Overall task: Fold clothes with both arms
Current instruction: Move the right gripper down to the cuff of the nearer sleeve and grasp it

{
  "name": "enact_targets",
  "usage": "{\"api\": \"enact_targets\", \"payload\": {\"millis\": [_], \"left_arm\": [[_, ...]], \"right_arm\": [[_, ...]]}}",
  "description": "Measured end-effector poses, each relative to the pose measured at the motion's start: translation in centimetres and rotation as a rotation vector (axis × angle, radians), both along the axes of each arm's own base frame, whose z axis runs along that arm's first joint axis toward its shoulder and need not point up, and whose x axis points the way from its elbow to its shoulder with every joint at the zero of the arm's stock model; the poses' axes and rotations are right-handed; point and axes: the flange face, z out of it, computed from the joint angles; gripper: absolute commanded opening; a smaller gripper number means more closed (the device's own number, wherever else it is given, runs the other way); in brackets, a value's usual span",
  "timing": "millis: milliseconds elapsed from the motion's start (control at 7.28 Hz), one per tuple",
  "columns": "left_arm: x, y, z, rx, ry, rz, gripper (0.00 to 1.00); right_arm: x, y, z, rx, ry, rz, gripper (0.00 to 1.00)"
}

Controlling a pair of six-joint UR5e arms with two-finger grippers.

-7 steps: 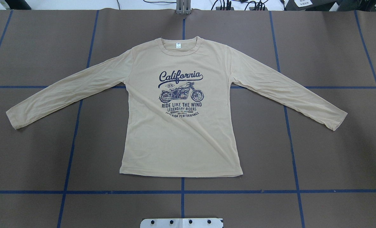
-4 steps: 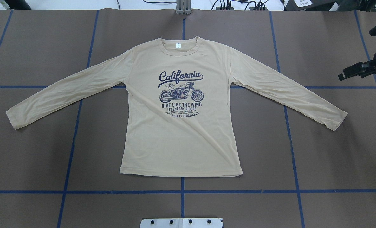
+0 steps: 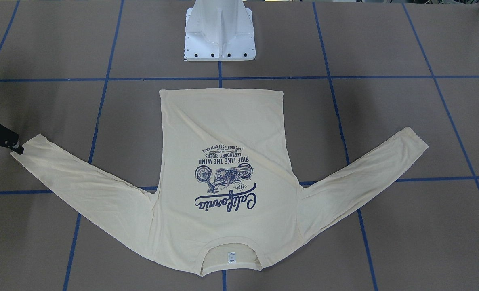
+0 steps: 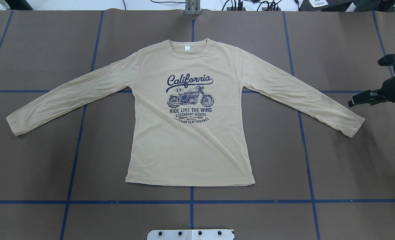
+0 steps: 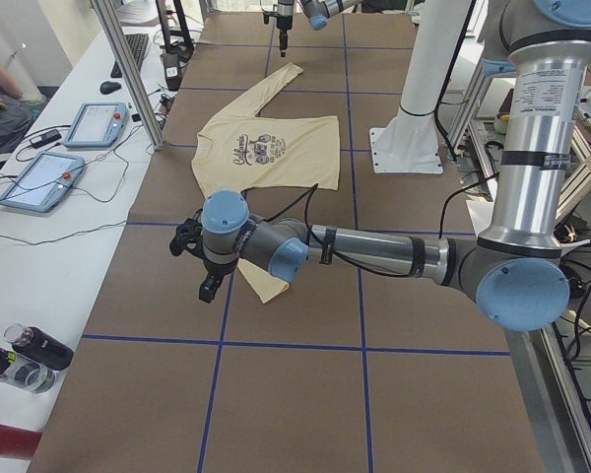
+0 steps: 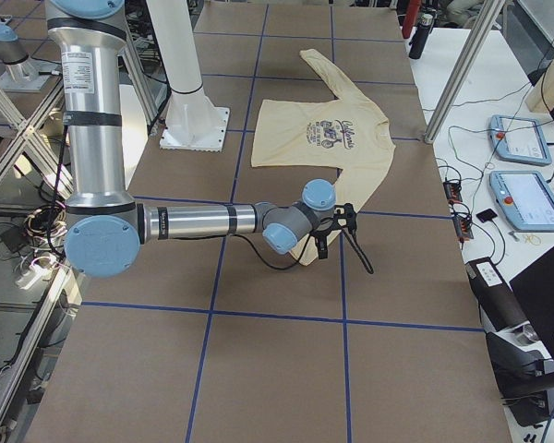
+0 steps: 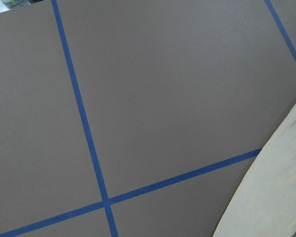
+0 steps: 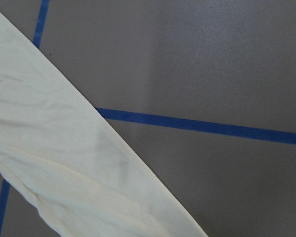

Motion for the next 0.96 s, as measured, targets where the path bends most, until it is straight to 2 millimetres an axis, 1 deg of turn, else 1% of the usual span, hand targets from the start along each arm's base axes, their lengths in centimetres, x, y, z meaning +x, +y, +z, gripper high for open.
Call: {"api": "enact_targets", "payload": {"millis": [275,412,687,962], "left_arm": [[0.0,0.0,0.0,0.001,0.0,0.0,1.0],[0.0,0.0,0.0,0.002,0.0,0.0,1.0],[0.0,0.0,0.0,0.002,0.0,0.0,1.0],[0.0,0.0,0.0,0.002,0.0,0.0,1.0]], "right_arm": [[-2.3,0.7,1.2,0.003,0.064,-0.008,1.0],[-2.9,0.9,1.5,-0.001,0.077,-0.016,0.99],[-3.4,1.3,2.1,-0.018,0.085,-0.03,0.99],[-3.3,1.8,2.9,-0.037,0.09,-0.039,0.99]]}}
